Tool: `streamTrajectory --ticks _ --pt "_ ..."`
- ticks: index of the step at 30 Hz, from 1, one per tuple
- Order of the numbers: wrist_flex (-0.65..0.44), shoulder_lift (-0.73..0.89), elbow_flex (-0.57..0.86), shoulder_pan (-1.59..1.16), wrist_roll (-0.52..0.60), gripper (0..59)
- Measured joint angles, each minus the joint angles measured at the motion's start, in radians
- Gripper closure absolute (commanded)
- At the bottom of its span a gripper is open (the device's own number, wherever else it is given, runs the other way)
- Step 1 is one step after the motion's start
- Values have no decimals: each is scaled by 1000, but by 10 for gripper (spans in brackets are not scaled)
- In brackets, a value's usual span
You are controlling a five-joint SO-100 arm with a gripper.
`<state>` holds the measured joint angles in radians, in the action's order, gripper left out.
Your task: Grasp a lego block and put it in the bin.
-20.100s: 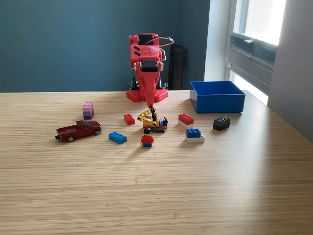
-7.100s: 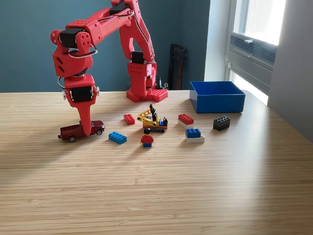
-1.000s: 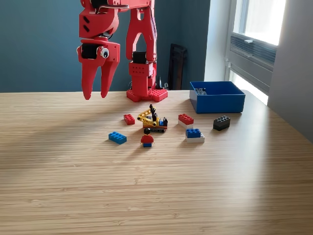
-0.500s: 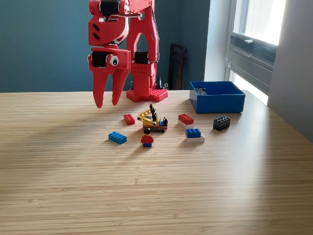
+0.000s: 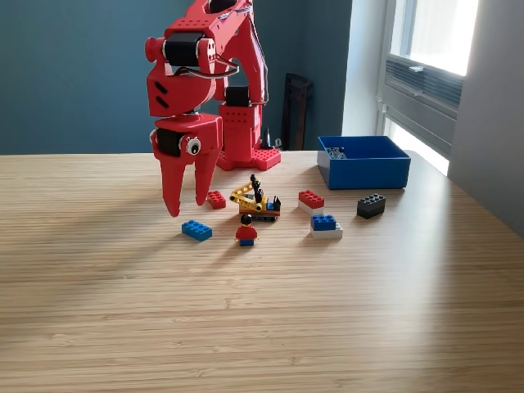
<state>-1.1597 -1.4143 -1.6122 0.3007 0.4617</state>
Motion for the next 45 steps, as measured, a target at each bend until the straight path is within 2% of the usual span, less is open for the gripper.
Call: streamTrajectory --ticks 12,24,26,31,45 --pt "-26 135 114 -11 3 406" --pt "-44 210 160 -46 20 443" --pt "-61 225 181 -46 28 468" --pt "-84 247 210 -44 34 581" --pt "-147 249 210 -38 20 585"
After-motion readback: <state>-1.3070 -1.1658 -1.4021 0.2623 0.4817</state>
